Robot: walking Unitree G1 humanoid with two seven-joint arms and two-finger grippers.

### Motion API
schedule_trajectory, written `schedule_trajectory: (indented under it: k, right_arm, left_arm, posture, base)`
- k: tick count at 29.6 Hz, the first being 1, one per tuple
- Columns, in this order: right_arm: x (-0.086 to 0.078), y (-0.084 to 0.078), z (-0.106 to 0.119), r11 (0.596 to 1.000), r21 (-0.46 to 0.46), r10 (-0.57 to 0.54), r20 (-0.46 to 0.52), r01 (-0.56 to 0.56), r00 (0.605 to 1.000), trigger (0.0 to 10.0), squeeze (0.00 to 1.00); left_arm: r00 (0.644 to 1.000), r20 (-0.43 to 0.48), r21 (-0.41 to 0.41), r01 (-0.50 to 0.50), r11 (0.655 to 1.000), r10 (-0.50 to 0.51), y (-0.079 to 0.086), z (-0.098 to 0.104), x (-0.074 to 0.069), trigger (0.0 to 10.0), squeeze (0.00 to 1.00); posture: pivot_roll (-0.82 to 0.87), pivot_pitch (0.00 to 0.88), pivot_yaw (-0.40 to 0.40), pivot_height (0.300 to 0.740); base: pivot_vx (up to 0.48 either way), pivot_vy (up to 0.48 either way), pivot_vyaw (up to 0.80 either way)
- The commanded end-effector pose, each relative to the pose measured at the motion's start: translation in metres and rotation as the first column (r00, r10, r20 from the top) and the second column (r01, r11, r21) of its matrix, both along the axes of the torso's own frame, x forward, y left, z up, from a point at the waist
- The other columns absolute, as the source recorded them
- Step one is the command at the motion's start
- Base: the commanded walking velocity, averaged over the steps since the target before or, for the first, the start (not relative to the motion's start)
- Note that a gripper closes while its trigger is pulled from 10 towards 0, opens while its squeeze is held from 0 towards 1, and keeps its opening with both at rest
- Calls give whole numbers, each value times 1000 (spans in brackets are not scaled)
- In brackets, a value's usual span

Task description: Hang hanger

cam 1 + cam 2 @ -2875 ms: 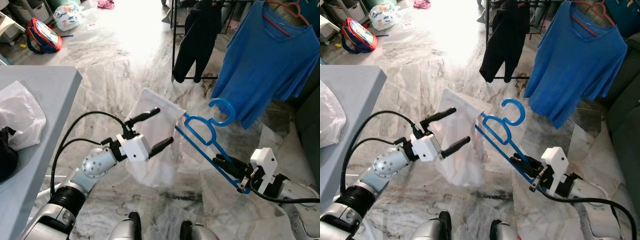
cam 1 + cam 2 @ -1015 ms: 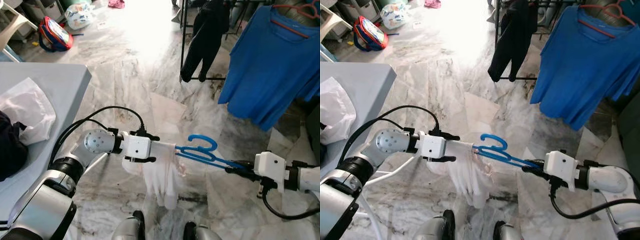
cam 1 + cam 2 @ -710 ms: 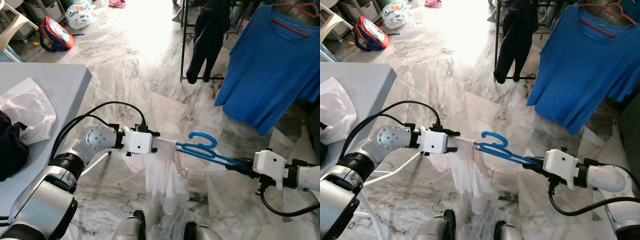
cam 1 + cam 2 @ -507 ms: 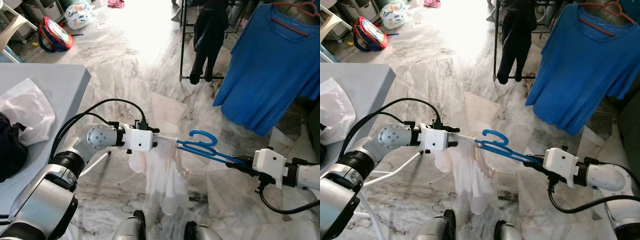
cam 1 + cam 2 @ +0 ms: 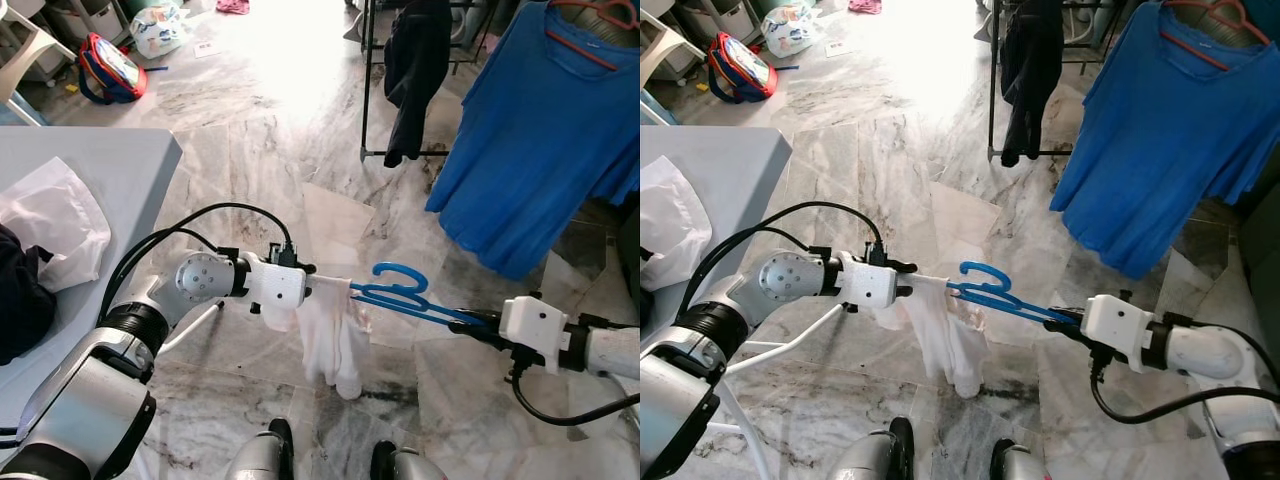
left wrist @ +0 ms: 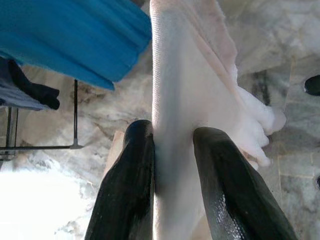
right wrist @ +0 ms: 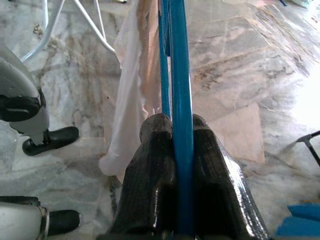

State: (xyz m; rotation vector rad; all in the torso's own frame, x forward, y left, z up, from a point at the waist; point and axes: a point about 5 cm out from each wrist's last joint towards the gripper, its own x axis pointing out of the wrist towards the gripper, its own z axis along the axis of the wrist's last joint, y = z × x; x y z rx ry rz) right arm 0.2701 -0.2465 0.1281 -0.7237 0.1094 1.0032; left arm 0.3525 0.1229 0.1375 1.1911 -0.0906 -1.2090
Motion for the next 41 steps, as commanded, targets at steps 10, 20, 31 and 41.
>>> schedule_trajectory:
  k: [10, 20, 31, 41]
  right_arm:
    - [1, 6, 4, 999, 12, 42, 21, -42, 999, 10000, 0]
    - [2, 7, 2, 999, 8, 45, 18, -45, 999, 10000, 0]
    - [4, 7, 3, 999, 0, 53, 20, -53, 998, 10000, 0]
    - [9, 6, 4, 1000, 20, 1, 2, -1, 1000, 10000, 0]
  left_arm:
    - [1000, -29, 54, -8, 998, 9, 2, -11, -2, 745, 0]
    - [999, -35, 65, 3, 998, -1, 0, -11, -2, 0, 0]
    - [997, -76, 73, 7, 997, -1, 2, -17, -5, 0, 0]
    - [996, -85, 76, -6, 997, 13, 5, -18, -5, 0, 0]
  posture:
    - [-9, 265, 89, 740]
    - [-6, 253, 88, 740]
    - [-5, 246, 80, 740]
    - [-4, 247, 83, 740]
  base:
    - [0, 0, 0]
    - [0, 0, 0]
    - [0, 0, 0]
    - [0, 0, 0]
